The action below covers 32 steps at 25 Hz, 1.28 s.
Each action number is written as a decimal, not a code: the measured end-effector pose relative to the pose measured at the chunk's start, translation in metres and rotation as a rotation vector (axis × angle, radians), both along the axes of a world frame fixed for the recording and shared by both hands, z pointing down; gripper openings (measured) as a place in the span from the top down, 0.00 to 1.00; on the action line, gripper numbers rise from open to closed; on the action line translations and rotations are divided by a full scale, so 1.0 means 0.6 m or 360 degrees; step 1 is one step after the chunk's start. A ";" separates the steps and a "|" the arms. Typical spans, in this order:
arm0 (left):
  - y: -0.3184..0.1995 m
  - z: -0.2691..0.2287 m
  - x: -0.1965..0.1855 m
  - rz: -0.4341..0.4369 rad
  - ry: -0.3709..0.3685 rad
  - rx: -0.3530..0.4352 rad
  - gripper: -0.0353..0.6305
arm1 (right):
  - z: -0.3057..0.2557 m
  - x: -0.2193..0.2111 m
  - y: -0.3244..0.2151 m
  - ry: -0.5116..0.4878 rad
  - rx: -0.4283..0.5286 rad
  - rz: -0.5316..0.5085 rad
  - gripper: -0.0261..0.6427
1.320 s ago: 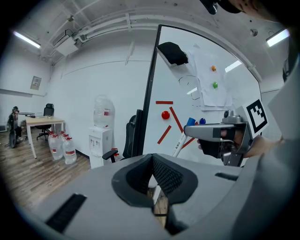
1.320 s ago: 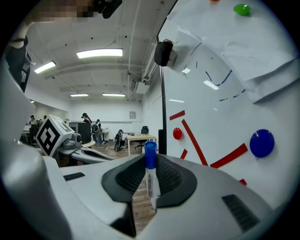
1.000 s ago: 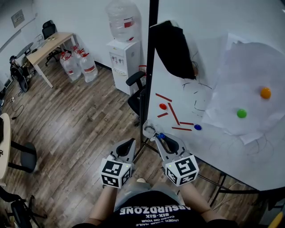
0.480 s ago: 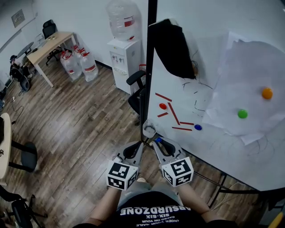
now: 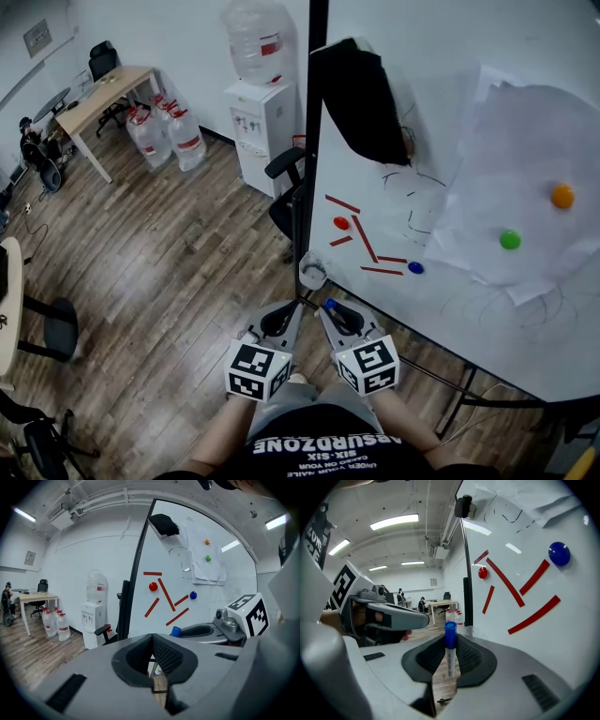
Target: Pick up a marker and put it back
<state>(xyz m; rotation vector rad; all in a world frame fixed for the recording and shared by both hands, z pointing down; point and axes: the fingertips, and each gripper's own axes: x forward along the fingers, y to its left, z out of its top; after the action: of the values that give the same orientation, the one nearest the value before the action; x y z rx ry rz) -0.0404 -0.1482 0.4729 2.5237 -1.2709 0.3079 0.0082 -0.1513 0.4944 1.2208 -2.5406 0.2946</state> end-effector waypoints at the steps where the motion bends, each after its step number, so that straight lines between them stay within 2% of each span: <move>1: 0.001 0.003 -0.002 -0.0005 -0.0002 -0.0005 0.94 | 0.002 -0.002 0.001 0.0001 -0.0003 -0.0005 0.87; 27: 0.014 -0.001 -0.010 0.0000 0.0024 0.0004 0.94 | -0.015 -0.009 0.011 0.0008 0.0033 0.0016 0.87; 32: 0.020 0.001 -0.013 -0.0004 0.0017 -0.0004 0.94 | -0.033 -0.003 0.011 -0.0056 0.0040 0.0035 0.87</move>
<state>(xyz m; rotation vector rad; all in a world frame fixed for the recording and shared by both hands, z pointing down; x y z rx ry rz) -0.0481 -0.1362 0.4736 2.5179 -1.2685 0.2949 0.0065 -0.1448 0.4743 1.2647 -2.5693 0.2922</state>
